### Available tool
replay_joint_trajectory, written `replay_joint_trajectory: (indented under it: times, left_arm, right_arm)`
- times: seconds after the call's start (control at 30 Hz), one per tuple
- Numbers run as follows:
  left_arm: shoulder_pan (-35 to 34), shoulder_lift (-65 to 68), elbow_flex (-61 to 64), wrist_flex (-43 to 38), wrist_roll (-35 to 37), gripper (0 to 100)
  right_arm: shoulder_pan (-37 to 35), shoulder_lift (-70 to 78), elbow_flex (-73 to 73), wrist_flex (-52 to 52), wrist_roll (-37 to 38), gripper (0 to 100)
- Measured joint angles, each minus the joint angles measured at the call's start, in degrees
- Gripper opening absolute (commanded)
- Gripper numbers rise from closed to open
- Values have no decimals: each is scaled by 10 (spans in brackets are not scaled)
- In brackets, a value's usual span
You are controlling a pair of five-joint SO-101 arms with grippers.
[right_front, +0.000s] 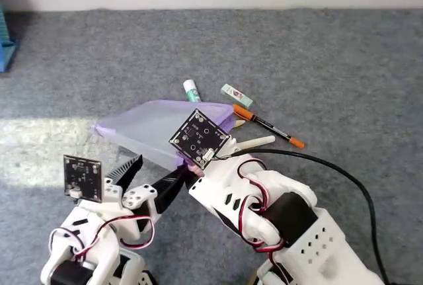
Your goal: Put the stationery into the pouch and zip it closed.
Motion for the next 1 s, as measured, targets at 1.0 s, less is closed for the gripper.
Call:
replay_joint_trajectory:
  times: [1.0]
  left_arm:
    - [14, -1, 16, 6, -20, 309]
  right_arm:
    - [71, 0, -21, 0, 159, 8]
